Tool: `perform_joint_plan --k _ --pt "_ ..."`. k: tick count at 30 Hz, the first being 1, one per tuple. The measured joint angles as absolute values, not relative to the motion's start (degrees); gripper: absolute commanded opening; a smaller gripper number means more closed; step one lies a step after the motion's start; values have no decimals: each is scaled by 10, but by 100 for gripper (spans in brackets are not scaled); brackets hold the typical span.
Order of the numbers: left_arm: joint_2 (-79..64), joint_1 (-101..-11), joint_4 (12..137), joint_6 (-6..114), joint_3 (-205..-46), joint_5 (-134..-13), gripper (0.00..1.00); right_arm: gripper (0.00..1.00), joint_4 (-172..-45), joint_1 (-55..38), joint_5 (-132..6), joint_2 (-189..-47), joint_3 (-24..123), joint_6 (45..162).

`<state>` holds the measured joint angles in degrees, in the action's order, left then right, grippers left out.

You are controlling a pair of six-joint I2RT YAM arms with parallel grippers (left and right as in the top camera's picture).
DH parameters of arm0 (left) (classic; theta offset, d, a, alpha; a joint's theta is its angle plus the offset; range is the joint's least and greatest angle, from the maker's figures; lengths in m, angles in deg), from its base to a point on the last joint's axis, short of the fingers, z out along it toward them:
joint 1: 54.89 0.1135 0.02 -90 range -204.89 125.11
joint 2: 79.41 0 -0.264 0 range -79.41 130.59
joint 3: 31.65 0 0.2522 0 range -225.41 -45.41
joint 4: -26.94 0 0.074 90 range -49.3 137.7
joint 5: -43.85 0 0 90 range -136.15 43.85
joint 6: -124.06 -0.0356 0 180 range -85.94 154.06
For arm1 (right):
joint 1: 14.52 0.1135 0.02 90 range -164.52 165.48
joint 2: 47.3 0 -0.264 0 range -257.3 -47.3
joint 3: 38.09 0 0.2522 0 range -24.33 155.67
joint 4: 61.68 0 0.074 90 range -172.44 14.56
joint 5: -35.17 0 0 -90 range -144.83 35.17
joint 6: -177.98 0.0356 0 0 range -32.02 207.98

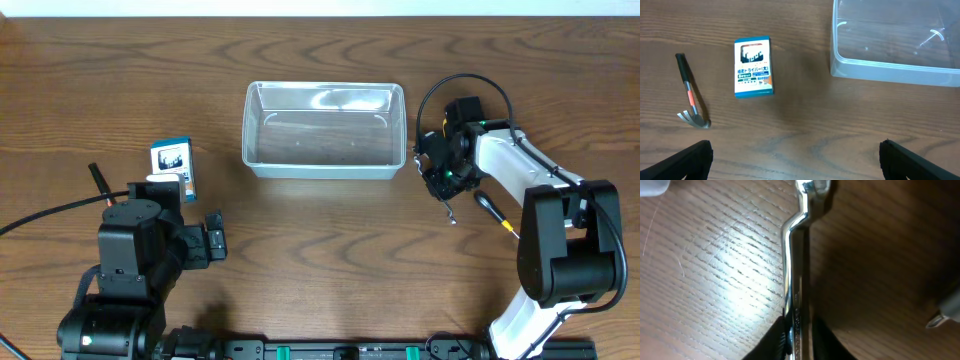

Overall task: Pack container
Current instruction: 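Lift the wrench with the right gripper and lower it into the container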

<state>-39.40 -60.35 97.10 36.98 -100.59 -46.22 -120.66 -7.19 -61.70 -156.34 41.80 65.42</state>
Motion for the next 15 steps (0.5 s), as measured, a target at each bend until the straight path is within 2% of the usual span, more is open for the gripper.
perform_joint_plan --k 6,15 --pt "-394 -603 971 370 -1006 -462 98 2 -1208 -72 -620 -1563 416 656" --pt "-394 -603 971 370 -1006 -462 98 1 -1207 -72 -622 -1563 416 676"
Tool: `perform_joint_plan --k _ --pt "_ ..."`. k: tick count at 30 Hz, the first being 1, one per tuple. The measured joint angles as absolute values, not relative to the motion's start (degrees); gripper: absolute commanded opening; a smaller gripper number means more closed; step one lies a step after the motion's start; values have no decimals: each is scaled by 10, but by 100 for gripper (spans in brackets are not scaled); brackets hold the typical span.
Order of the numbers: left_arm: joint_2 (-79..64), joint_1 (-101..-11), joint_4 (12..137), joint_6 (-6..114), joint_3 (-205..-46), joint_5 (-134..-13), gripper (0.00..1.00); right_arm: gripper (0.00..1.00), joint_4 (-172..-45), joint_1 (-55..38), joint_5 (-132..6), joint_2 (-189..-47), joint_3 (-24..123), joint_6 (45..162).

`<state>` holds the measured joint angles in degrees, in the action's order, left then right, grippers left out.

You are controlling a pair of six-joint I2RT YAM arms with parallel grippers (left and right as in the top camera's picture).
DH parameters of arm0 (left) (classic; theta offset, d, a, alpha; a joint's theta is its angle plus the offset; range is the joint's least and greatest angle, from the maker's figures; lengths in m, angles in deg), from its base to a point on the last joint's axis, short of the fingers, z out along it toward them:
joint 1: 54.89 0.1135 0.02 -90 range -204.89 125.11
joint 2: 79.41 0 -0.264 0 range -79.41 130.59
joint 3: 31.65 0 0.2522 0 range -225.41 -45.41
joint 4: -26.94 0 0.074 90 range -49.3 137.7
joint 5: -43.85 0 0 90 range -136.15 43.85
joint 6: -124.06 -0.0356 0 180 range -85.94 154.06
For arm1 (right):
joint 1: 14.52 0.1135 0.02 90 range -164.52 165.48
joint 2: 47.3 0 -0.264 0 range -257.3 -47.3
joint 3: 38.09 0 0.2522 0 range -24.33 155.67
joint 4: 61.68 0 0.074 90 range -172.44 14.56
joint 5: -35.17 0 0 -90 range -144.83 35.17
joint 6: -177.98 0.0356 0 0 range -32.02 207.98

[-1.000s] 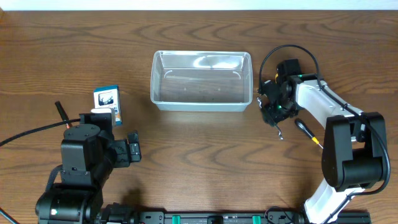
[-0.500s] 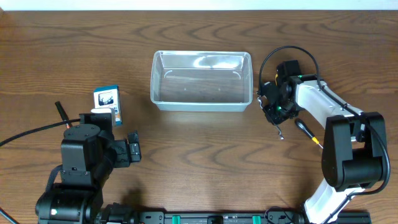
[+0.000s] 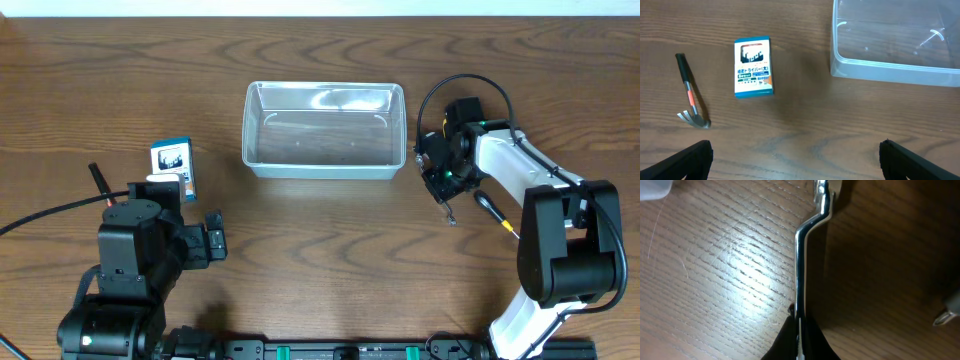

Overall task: Pack container
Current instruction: 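Lift the wrench with the right gripper and lower it into the container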

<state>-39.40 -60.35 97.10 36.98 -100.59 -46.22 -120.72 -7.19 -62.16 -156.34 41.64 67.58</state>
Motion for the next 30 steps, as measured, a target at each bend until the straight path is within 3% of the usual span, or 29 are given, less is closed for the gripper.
perform_joint_plan --k 7,16,22,30 --pt "-394 -603 971 370 -1006 -462 98 1 -1231 -72 -622 -1563 444 742" --pt "-394 -603 971 370 -1006 -462 98 1 -1272 -36 -566 -1476 658 764" --pt "-394 -603 971 370 -1006 -462 98 1 -1273 66 -567 -1434 717 651" --pt "-394 -603 971 370 -1006 -462 98 1 -1212 143 -620 -1497 715 481"
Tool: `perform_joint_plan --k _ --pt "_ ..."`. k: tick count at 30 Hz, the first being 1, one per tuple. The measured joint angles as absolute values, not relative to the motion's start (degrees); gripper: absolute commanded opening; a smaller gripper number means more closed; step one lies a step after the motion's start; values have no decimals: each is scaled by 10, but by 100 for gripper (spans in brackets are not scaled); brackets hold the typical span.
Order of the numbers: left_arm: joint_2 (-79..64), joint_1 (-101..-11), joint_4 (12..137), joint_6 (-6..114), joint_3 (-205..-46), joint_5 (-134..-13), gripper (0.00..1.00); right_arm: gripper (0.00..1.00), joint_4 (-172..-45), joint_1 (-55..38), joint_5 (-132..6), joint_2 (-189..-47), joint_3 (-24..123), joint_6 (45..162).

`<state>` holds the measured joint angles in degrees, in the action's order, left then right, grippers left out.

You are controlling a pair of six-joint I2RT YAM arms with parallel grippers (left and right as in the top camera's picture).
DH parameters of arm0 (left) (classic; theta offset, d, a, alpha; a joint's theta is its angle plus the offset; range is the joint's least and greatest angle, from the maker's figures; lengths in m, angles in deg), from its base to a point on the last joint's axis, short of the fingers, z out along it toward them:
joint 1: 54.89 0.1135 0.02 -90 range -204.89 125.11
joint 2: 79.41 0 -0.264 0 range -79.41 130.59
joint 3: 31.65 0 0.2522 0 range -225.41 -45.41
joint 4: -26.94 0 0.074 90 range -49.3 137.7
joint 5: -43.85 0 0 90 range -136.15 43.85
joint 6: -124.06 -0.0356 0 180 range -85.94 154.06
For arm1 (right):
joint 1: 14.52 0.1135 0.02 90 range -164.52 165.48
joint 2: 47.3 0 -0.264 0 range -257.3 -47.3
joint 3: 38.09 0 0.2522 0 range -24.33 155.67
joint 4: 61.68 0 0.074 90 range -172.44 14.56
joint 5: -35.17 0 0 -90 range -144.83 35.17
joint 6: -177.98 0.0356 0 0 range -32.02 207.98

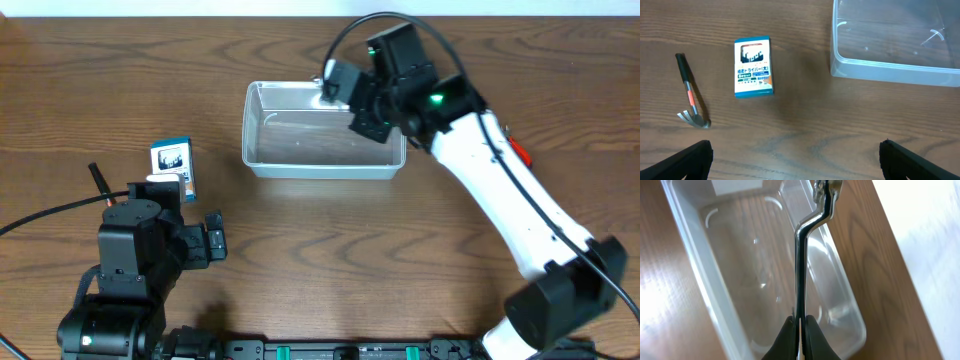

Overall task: Pack container
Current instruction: 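Lift the wrench with the right gripper and lower it into the container, then open the right gripper and withdraw it toward the yellow screwdriver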

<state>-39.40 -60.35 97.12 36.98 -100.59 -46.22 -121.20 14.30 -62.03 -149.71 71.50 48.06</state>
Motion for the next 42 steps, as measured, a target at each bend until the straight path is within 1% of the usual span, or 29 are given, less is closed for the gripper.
perform_joint_plan --k 3,12,20,21,22,23,24,26,30,33,36,37,39,42 --pt "-394 -603 971 370 -1006 -462 98 1 -1191 143 -626 -1533 715 475" --pt "-394 -603 971 370 -1006 -462 98 1 -1193 142 -630 -1669 713 469" --pt "-394 -603 971 370 -1006 -462 98 1 -1204 142 -633 -1695 711 469" --pt "-394 -603 971 370 -1006 -462 98 4 -1206 142 -633 -1695 711 469" --pt "-394 -603 971 370 -1006 -462 98 12 -1209 142 -633 -1695 711 469" --pt "-394 -603 971 370 -1006 -462 98 16 -1212 142 -634 -1695 711 470" --pt "-394 -603 971 370 -1006 -462 98 18 -1215 142 -634 -1695 711 469" --pt "-394 -603 971 370 -1006 -462 98 20 -1220 142 -635 -1695 711 466" --pt "-394 -603 971 370 -1006 -462 98 20 -1222 142 -636 -1695 711 465" --pt "-394 -603 971 370 -1006 -462 98 12 -1222 142 -637 -1695 711 464" --pt "-394 -603 971 370 -1006 -462 98 12 -1223 142 -637 -1695 711 468" --pt "-394 -603 971 370 -1006 -462 98 14 -1224 142 -637 -1695 712 471" --pt "-394 -603 971 370 -1006 -462 98 29 -1229 142 -631 -1695 718 492" --pt "-394 -603 971 370 -1006 -462 98 47 -1257 142 -608 -1689 753 534"
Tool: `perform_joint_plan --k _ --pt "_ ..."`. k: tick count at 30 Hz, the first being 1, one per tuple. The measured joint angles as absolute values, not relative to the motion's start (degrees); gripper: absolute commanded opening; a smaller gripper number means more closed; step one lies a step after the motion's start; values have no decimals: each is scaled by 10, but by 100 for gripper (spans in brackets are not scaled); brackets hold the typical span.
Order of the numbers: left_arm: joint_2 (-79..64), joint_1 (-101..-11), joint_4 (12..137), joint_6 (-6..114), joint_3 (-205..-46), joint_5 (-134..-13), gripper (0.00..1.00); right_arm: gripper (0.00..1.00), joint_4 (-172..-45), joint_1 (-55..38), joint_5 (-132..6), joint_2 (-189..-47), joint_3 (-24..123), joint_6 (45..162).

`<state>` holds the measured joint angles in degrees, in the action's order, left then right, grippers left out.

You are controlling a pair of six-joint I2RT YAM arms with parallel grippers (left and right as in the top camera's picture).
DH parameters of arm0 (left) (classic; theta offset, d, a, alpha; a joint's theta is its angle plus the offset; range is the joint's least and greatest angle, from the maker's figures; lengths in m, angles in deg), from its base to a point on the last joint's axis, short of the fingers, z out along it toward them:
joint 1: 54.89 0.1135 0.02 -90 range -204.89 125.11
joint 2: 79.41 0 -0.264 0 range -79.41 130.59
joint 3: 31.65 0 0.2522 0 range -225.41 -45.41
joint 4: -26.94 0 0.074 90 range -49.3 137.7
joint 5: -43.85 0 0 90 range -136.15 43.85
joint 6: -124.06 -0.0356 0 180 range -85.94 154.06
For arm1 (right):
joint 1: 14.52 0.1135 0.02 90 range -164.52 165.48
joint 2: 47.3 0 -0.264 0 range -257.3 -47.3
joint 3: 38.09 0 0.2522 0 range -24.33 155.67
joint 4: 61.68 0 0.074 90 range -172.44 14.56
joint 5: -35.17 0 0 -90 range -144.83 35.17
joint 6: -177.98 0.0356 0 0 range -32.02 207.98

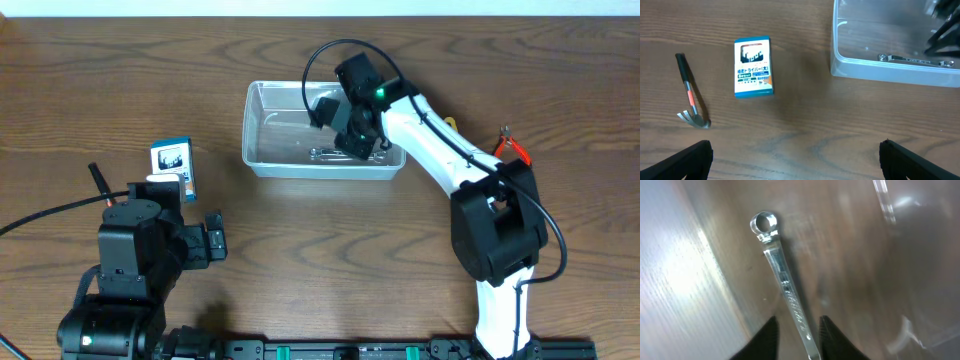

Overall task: Pack container
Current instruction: 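Open the right gripper and withdraw it toward the yellow screwdriver, then lower the right gripper onto the yellow-black screwdriver handle and grasp it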

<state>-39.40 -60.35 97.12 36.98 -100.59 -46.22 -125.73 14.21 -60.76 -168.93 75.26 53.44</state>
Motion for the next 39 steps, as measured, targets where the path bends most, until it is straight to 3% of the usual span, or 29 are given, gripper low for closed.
perform_joint_plan --k 2,4,9,13,19,39 --pt "-394 -603 971 370 -1006 -462 98 63 -1279 141 -586 -1674 791 572" --pt "-394 -603 971 370 -1006 -462 98 99 -1302 137 -566 -1648 832 611" --pt "-394 -603 971 370 -1006 -462 98 99 -1389 73 -525 -1541 925 707" --pt "-394 -603 971 370 -1006 -462 98 99 -1489 -34 -501 -1477 953 760" --pt "-394 -603 971 370 -1006 -462 98 99 -1577 -128 -496 -1526 950 778" --pt "-394 -603 971 370 -1006 -462 98 99 -1542 -129 -534 -1815 941 770"
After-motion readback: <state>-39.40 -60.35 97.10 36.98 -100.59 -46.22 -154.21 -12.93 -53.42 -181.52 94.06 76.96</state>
